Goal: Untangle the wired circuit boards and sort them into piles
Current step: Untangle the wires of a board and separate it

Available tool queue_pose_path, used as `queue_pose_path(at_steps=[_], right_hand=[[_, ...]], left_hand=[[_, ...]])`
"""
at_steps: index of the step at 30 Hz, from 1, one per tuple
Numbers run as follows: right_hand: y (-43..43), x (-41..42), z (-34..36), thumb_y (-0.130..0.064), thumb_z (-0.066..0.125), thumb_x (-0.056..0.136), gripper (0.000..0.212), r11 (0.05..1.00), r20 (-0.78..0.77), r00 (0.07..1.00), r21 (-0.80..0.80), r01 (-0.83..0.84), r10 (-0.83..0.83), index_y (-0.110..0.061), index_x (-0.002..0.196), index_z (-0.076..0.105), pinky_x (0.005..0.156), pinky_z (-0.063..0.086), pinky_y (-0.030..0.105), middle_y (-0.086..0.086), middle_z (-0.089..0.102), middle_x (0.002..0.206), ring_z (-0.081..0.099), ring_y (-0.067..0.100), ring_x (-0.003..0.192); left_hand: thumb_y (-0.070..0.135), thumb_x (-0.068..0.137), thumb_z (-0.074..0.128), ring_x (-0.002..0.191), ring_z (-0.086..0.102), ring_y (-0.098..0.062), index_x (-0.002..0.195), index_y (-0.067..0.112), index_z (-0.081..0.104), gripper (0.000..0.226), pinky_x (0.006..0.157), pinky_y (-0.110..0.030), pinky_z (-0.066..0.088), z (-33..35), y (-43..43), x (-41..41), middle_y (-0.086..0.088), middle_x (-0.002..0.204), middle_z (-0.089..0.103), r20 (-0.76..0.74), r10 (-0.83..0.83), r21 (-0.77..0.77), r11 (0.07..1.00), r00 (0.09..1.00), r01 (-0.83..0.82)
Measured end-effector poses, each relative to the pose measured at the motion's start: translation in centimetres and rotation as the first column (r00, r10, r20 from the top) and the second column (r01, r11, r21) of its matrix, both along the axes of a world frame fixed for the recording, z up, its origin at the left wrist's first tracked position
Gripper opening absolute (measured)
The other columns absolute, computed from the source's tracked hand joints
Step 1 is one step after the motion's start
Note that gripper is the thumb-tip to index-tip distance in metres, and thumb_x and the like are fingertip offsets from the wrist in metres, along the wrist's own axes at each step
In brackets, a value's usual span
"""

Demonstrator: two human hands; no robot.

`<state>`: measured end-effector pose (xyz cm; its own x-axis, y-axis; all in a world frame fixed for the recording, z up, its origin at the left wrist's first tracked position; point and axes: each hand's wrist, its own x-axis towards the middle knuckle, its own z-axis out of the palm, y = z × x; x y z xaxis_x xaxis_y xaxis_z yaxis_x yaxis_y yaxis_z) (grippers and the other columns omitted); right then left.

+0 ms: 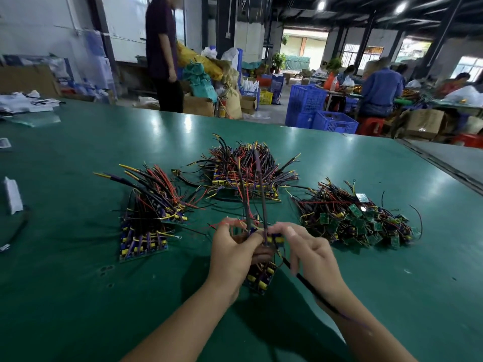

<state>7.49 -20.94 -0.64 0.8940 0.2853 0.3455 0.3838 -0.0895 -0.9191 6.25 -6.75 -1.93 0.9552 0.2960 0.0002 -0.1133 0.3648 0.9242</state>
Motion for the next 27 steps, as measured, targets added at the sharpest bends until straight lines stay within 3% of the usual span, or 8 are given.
queue_pose_path(at_steps=[4, 7, 10, 13, 15, 20, 23, 27], right_hand=[[0.6, 0.4, -0.5, -0.025, 0.061, 0.094, 0.035, 0.985, 0.039, 0.986, 0.058, 0.16, -0.162, -0.007, 0.064, 0.063, 0.068, 0.041, 0.018, -0.011, 0.062, 0.066, 0.055, 0.001, 0.066], [0.5, 0.8, -0.8, -0.023, 0.067, 0.09, 0.015, 0.949, -0.081, 0.949, 0.062, 0.31, -0.305, -0.015, 0.08, 0.059, 0.072, 0.045, 0.035, 0.001, 0.06, 0.08, 0.056, 0.013, 0.074], [0.5, 0.6, -0.9, -0.044, 0.061, 0.09, 0.028, 0.965, -0.313, 0.915, -0.023, 0.262, -0.256, -0.016, 0.089, 0.06, 0.073, 0.053, 0.04, 0.008, 0.065, 0.088, 0.063, 0.024, 0.084], [0.4, 0.3, -0.6, -0.052, 0.058, 0.089, 0.034, 0.861, -0.049, 0.894, -0.296, 0.413, -0.446, -0.018, 0.092, 0.054, 0.086, 0.047, 0.04, 0.002, 0.058, 0.096, 0.055, 0.022, 0.094], [0.6, 0.0, 0.1, -0.056, 0.063, 0.083, 0.043, 0.774, 0.117, 0.827, -0.299, 0.558, -0.55, -0.019, 0.096, 0.045, 0.081, 0.039, 0.032, -0.002, 0.05, 0.097, 0.047, 0.016, 0.09], [0.6, -0.1, 0.1, -0.044, 0.065, 0.087, 0.036, 0.834, 0.106, 0.882, -0.291, 0.469, -0.459, -0.016, 0.066, 0.053, 0.052, 0.035, 0.018, -0.004, 0.053, 0.056, 0.046, 0.005, 0.053], [0.3, 0.2, -0.2, -0.025, 0.067, 0.084, 0.013, 0.86, 0.082, 0.905, -0.283, 0.424, -0.418, -0.027, 0.082, 0.055, 0.054, 0.039, 0.013, -0.006, 0.062, 0.067, 0.054, 0.002, 0.06], [0.3, 0.5, -0.7, -0.036, 0.075, 0.076, 0.036, 0.835, 0.051, 0.854, -0.19, 0.517, -0.517, -0.024, 0.083, 0.042, 0.062, 0.048, 0.03, -0.004, 0.058, 0.068, 0.06, 0.016, 0.065]], left_hand=[[-0.004, 0.085, 0.067, 0.057, 0.069, -0.025, 0.101, 0.011, 0.047, 0.03, 0.053, -0.03, 0.057, -0.1, 0.0, -0.2, -0.003, 0.072, 0.072, 0.025, -0.029, 0.035, 0.999, 0.999, 0.028], [-0.003, 0.079, 0.074, 0.062, 0.071, -0.023, 0.097, 0.009, 0.05, 0.032, 0.056, -0.03, 0.057, 0.0, -0.4, -0.2, 0.0, 0.069, 0.071, 0.034, -0.026, 0.088, 0.996, 0.999, 0.022], [-0.005, 0.075, 0.077, 0.065, 0.072, -0.022, 0.094, 0.009, 0.053, 0.034, 0.057, -0.028, 0.056, 0.0, -0.5, -0.3, -0.007, 0.074, 0.074, 0.041, -0.009, 0.152, 0.988, 0.999, 0.002], [-0.009, 0.076, 0.073, 0.063, 0.071, -0.023, 0.099, 0.003, 0.051, 0.034, 0.057, -0.029, 0.057, 0.2, -0.9, -0.4, -0.012, 0.077, 0.074, 0.036, -0.03, 0.099, 0.995, 0.999, 0.027], [-0.01, 0.078, 0.071, 0.065, 0.071, -0.025, 0.101, -0.003, 0.053, 0.03, 0.057, -0.028, 0.058, 0.3, -1.0, -0.4, -0.015, 0.079, 0.073, 0.025, -0.031, 0.042, 0.999, 0.999, 0.03], [-0.007, 0.084, 0.065, 0.064, 0.071, -0.022, 0.082, -0.006, 0.067, 0.003, 0.059, -0.027, 0.058, 0.4, -1.2, -0.6, -0.014, 0.074, 0.072, -0.011, -0.013, 0.004, 1.0, 1.0, 0.013], [-0.007, 0.085, 0.064, 0.059, 0.07, -0.021, 0.073, 0.0, 0.063, 0.015, 0.057, -0.028, 0.059, 0.7, -1.1, -0.6, -0.012, 0.068, 0.071, -0.031, 0.021, -0.023, 1.0, 0.999, -0.021], [-0.009, 0.086, 0.062, 0.054, 0.069, -0.015, 0.071, 0.004, 0.062, 0.02, 0.049, -0.022, 0.054, 1.1, -1.1, -0.7, -0.003, 0.06, 0.07, -0.017, 0.058, -0.025, 0.998, 0.998, -0.058]])
